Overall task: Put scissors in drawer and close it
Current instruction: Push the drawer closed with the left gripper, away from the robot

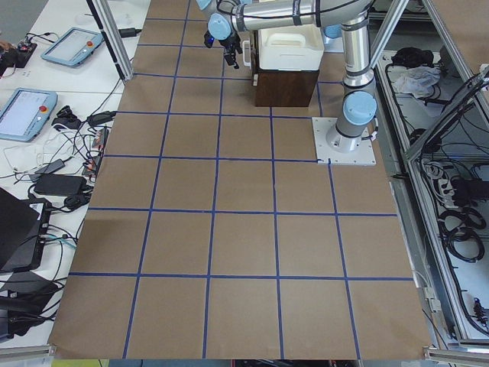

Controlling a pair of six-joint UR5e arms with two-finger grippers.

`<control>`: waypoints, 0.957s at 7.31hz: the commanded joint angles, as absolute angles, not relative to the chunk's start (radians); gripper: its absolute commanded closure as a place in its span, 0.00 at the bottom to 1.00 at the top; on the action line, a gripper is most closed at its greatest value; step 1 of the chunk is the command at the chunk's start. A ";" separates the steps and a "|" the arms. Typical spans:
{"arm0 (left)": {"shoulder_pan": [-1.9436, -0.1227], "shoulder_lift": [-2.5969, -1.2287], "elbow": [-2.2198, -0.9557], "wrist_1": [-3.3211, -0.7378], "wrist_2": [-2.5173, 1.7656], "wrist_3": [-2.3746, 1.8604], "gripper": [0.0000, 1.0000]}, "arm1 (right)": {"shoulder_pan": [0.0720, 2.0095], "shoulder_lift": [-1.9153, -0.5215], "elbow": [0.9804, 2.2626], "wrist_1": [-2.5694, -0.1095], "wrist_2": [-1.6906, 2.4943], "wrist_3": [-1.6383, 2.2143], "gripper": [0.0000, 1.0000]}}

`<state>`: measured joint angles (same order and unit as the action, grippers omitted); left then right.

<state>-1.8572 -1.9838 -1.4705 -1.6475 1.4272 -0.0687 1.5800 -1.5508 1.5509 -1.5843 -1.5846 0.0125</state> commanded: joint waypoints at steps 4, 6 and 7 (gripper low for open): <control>-1.867 -1.979 -1.494 -1.648 1.430 -0.071 0.00 | 1.580 -1.551 1.551 -1.588 -1.585 0.011 0.00; -1.867 -1.979 -1.494 -1.647 1.430 -0.071 0.00 | 1.580 -1.551 1.551 -1.588 -1.585 0.011 0.00; -1.867 -1.980 -1.494 -1.647 1.430 -0.071 0.00 | 1.580 -1.551 1.551 -1.588 -1.585 0.011 0.00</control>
